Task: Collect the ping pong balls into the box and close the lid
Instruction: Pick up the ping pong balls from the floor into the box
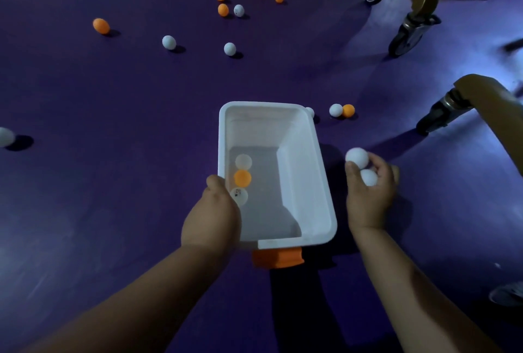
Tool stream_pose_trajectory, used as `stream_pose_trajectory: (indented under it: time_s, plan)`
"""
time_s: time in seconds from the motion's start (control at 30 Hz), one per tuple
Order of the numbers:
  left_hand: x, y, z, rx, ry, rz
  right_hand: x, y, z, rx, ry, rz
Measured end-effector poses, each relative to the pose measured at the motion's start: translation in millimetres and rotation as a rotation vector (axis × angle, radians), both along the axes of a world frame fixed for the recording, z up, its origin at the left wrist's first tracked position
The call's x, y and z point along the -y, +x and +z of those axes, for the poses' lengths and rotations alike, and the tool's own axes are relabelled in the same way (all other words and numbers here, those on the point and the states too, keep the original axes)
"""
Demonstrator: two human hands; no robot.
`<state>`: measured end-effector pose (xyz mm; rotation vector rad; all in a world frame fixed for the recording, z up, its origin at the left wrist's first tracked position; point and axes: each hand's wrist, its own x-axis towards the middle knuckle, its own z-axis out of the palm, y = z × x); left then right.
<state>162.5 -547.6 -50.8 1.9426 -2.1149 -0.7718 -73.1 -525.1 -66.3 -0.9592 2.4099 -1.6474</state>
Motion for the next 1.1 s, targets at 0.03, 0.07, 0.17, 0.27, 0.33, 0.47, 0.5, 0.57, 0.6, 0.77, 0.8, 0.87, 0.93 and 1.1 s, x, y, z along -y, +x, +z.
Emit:
stream_pose_trajectory:
  time_s: [0.03, 0.07, 0.17, 0.27, 0.33, 0.47, 0.5, 0.57, 0.6, 0.77, 0.8, 0.87, 0.93, 1.1]
  plan:
    - [0, 1, 0, 0.004, -0.001, 0.01, -1, 11, 10, -0.028, -0.045, 0.064]
    - [-1, 3, 0, -0.016, 0.0, 0.02, -3, 20, 18, -0.065, -0.06, 0.141]
    - [-1, 5, 1, -0.069, 0.021, 0.031, -8, 38, 29, -0.165, 0.031, 0.395]
    - [-2, 4, 3, -0.109, 0.035, 0.044, -8, 45, 30, -0.208, 0.08, 0.524]
    - [-4, 3, 3, -0.135, 0.039, 0.059, -6, 49, 32, -0.146, 0.084, 0.593]
    - [-6, 5, 4, -0.173, 0.054, 0.073, 2, 50, 41, 0.112, 0.055, 0.586]
    - [-5, 5, 5, -0.178, 0.057, 0.083, 6, 47, 43, 0.153, 0.045, 0.558]
    - [-4, 5, 7, -0.194, 0.062, 0.116, 13, 41, 45, 0.199, 0.007, 0.512]
    - [-4, 5, 8, -0.203, 0.061, 0.132, 17, 37, 44, 0.216, -0.015, 0.484]
    - [9, 19, 11, -0.244, 0.049, 0.237, 43, 16, 24, 0.324, -0.068, 0.293]
    - [14, 23, 12, -0.237, 0.033, 0.245, 50, 12, 17, 0.332, -0.05, 0.274]
    - [25, 28, 14, -0.219, 0.01, 0.259, 67, 4, 2, 0.336, 0.028, 0.258]
    - [40, 29, 14, -0.2, 0.005, 0.27, 88, -3, -10, 0.315, 0.156, 0.271]
    - [85, 22, 12, -0.176, -0.004, 0.272, 147, -26, -26, 0.06, 0.437, 0.38]
